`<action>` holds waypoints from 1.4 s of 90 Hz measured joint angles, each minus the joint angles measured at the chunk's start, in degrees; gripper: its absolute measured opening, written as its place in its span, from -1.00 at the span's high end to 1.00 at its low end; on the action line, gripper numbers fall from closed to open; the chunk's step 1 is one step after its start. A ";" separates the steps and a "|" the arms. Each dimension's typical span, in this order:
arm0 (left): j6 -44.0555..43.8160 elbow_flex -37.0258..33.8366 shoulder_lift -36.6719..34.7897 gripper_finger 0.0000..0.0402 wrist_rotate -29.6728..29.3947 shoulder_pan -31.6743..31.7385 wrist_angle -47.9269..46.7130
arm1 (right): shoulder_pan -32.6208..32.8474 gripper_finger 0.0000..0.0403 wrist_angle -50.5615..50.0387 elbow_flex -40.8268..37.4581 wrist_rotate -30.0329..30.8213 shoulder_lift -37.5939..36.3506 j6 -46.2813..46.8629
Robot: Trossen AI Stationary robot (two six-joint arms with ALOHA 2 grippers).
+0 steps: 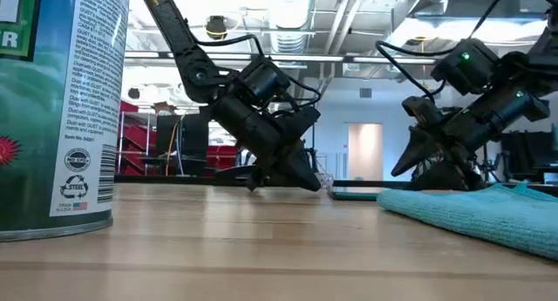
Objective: Apply microfiber cloth
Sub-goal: Spray the front of the black tablet using the spray can
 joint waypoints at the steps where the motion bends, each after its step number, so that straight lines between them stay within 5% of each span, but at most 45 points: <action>1: -0.01 0.03 0.00 1.00 0.01 0.00 0.00 | 0.00 0.22 -0.02 0.01 0.00 0.00 -0.02; 72: 3.40 14.56 9.72 1.00 4.49 -1.31 -5.80 | 0.32 0.22 -1.45 0.22 0.54 -0.11 0.01; 95: 6.96 14.15 3.62 1.00 2.22 -1.22 -12.78 | 1.83 0.22 -2.32 0.26 1.44 -0.13 -0.24; 126: 11.33 14.32 -6.75 1.00 -9.89 -2.28 -26.82 | 2.09 0.22 -2.36 0.26 1.31 -0.13 -0.79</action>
